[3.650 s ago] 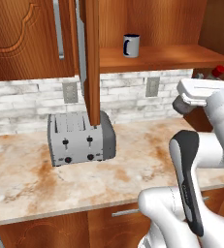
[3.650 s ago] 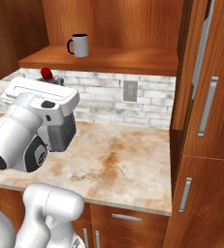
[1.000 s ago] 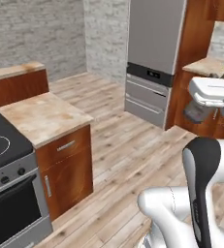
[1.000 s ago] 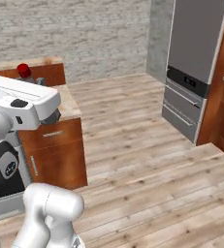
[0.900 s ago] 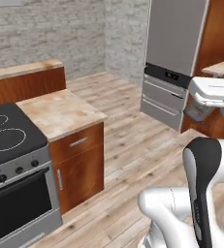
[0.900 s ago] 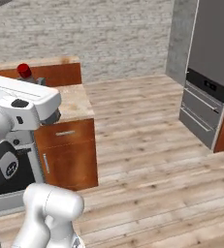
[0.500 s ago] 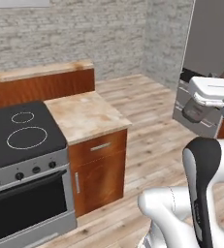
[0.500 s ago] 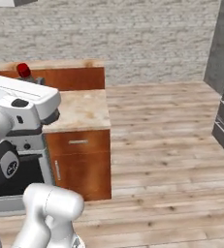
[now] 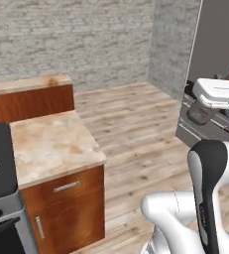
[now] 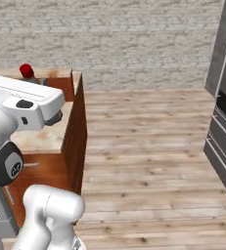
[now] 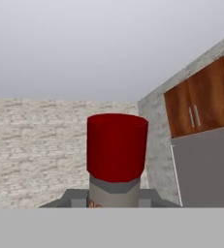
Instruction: Open the cabinet directly in front. Then move the liquor and the mug to the dining counter with the candle on it.
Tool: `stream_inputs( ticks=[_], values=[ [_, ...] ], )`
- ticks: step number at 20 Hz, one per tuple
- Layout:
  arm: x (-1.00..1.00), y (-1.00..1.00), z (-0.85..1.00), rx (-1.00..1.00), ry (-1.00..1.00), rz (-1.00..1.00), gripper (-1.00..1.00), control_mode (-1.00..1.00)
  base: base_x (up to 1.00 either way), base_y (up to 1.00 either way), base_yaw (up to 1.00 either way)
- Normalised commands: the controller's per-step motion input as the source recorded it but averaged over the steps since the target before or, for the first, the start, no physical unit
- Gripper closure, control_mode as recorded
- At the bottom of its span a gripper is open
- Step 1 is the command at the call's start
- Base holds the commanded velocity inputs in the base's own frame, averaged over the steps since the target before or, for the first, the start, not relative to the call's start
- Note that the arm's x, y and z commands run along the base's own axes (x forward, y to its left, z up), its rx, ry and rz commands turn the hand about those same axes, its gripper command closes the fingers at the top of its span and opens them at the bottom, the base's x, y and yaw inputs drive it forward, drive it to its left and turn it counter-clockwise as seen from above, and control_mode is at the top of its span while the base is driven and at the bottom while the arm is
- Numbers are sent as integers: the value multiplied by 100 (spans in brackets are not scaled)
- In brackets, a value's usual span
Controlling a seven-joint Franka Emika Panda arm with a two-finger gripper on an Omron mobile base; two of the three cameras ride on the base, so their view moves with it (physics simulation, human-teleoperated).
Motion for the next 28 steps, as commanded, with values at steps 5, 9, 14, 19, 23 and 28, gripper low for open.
stream_inputs(
  ticks=[5,9,14,19,23,28],
  values=[
    [0,0,0,0,0,0,100,100,100,-100,17],
    [0,0,0,0,0,0,100,100,100,-100,18],
    [0,0,0,0,0,0,100,100,100,-44,22],
    [0,0,0,0,0,0,100,100,100,-31,15],
    [0,0,0,0,0,0,100,100,100,-15,4],
    [0,0,0,0,0,0,100,100,100,-12,2]
  ],
)
